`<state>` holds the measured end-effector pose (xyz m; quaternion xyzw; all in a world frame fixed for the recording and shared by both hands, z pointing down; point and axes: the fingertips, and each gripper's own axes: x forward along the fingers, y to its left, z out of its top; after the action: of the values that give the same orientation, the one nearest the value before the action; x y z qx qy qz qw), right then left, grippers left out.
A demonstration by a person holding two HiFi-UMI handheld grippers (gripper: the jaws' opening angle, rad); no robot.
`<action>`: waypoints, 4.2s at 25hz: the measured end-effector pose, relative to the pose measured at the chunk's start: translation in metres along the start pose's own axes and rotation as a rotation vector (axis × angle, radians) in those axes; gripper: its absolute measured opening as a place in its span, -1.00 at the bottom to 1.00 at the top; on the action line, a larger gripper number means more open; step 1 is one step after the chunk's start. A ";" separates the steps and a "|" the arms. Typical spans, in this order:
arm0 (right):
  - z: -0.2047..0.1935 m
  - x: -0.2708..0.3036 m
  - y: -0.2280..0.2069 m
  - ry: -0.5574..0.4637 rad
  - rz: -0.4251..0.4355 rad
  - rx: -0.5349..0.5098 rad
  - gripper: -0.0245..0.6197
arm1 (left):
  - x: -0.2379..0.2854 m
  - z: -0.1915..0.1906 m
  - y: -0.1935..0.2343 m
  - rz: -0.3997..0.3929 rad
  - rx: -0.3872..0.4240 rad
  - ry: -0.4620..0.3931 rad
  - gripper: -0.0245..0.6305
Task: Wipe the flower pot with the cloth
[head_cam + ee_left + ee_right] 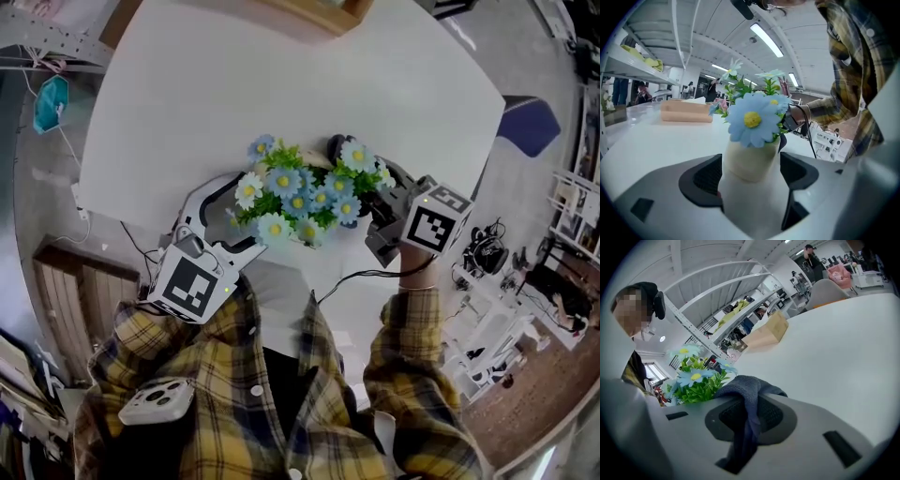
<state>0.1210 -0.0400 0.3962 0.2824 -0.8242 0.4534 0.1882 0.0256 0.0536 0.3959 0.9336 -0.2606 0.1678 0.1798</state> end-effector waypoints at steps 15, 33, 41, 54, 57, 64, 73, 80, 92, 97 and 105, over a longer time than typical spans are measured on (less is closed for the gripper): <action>-0.010 0.001 0.007 0.128 0.072 -0.093 -0.82 | 0.010 0.009 0.007 -0.184 0.125 0.065 0.24; 0.018 0.041 0.010 0.285 0.206 -0.189 -0.82 | 0.027 0.025 0.018 -0.549 0.324 0.213 0.24; 0.026 0.060 0.014 0.306 0.256 -0.209 -0.82 | 0.036 0.026 0.016 -0.616 0.356 0.228 0.24; 0.044 0.042 0.006 0.194 0.171 -0.209 -0.82 | 0.025 0.030 0.025 -0.524 0.282 0.203 0.24; 0.059 0.033 0.000 0.118 0.090 -0.233 -0.82 | 0.014 0.034 0.038 -0.457 0.217 0.168 0.23; 0.112 -0.038 0.031 -0.139 -0.112 -0.344 -0.82 | -0.035 0.096 0.052 -0.224 0.135 -0.014 0.11; 0.161 -0.115 0.122 -0.478 -0.239 -0.453 -0.82 | -0.073 0.193 0.037 -0.056 0.193 -0.166 -0.11; 0.154 -0.159 0.188 -0.648 -0.270 -0.511 -0.82 | -0.077 0.253 0.008 0.102 0.190 -0.312 -0.50; 0.143 -0.154 0.218 -0.692 -0.255 -0.523 -0.82 | -0.079 0.296 -0.009 0.101 0.175 -0.387 -0.91; 0.146 -0.156 0.218 -0.694 -0.271 -0.546 -0.82 | -0.075 0.297 -0.012 0.088 0.209 -0.374 -0.91; 0.146 -0.157 0.220 -0.682 -0.287 -0.568 -0.83 | -0.073 0.301 -0.018 0.077 0.259 -0.369 -0.91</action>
<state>0.0941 -0.0241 0.0906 0.4636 -0.8832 0.0602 0.0372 0.0427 -0.0283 0.0969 0.9532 -0.3006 0.0331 0.0011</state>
